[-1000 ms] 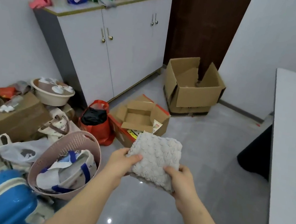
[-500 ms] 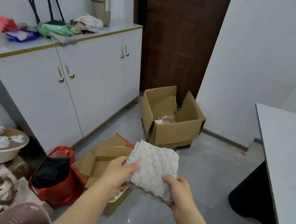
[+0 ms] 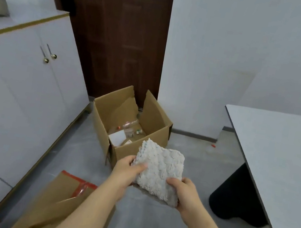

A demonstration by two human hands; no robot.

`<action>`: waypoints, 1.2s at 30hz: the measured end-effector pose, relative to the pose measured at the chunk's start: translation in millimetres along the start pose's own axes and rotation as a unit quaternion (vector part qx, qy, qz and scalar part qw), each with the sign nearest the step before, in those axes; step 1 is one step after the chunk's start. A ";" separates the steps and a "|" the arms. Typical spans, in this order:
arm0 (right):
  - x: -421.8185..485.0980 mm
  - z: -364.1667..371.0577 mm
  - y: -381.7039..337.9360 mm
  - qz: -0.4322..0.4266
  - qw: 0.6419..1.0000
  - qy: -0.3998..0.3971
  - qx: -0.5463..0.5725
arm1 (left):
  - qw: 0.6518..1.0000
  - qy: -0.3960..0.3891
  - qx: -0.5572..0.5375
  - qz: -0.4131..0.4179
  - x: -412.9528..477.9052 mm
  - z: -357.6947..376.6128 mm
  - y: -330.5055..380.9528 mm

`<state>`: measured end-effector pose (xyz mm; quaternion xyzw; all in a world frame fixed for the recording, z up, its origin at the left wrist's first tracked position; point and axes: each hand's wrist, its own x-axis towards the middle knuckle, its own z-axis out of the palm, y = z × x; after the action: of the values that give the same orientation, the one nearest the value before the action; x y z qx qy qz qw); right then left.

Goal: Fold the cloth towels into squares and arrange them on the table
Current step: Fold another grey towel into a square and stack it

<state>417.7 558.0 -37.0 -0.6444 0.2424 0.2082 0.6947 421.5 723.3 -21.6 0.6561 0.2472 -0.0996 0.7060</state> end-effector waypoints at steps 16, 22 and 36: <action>159.8 -119.5 -135.8 -0.035 0.983 0.120 0.132 | 0.989 -0.135 0.062 -0.006 191.0 194.0 95.1; 201.7 -198.6 -176.5 -0.066 0.967 0.173 0.172 | 0.981 -0.173 0.090 0.017 222.1 295.4 114.3; 245.6 -271.9 -184.3 -0.052 0.961 0.248 0.107 | 0.948 -0.159 0.276 0.027 255.5 389.5 104.9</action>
<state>705.4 266.3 -53.3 -0.6096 0.3942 -0.0222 0.6874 774.5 402.8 -45.6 0.8074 0.0764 -0.2476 0.5301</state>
